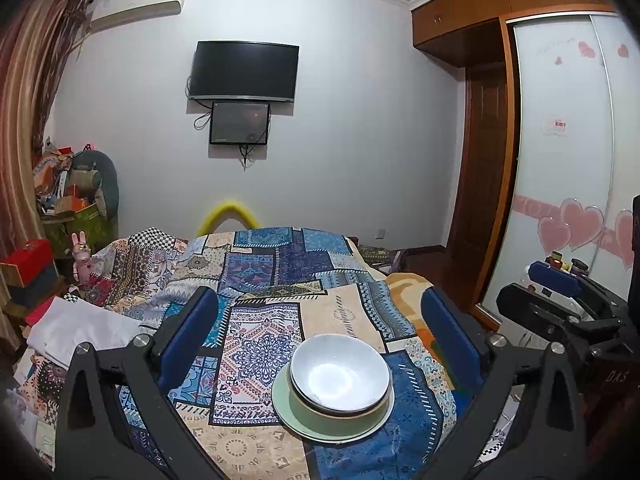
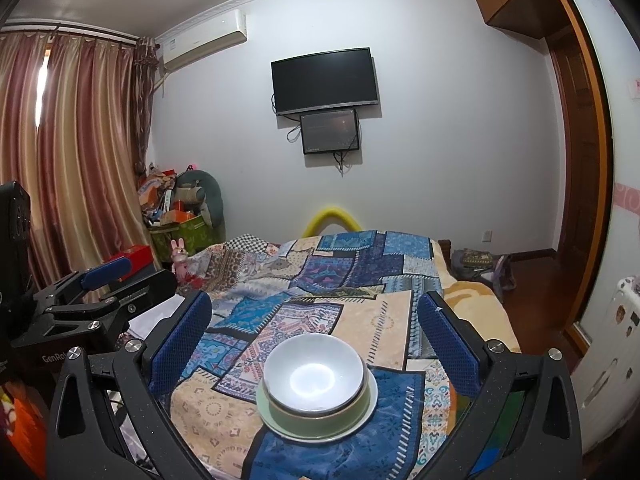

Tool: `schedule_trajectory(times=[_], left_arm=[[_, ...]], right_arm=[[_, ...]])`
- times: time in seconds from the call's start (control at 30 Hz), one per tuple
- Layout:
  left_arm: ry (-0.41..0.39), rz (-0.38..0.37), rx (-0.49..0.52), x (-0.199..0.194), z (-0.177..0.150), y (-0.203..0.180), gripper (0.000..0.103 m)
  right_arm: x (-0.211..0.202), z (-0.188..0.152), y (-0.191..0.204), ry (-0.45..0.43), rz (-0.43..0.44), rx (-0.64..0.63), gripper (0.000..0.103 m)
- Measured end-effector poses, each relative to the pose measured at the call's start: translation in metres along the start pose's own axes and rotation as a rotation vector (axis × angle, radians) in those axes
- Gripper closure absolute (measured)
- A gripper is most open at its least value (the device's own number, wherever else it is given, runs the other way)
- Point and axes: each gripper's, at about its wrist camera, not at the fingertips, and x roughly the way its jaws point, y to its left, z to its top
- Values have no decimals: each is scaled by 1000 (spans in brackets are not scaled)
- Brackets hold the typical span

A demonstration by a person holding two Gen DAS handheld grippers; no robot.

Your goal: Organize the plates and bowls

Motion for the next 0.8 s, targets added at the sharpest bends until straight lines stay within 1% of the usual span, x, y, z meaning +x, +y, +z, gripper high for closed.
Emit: schedule_trajectory(times=[0.2, 0.8], left_arm=[[-5, 4, 11, 0, -1, -3, 0], [2, -1, 2, 3, -1, -3, 0]], right_arm=[[0, 0, 1, 2, 4, -1, 0], [-1, 1, 0, 3, 3, 9, 0]])
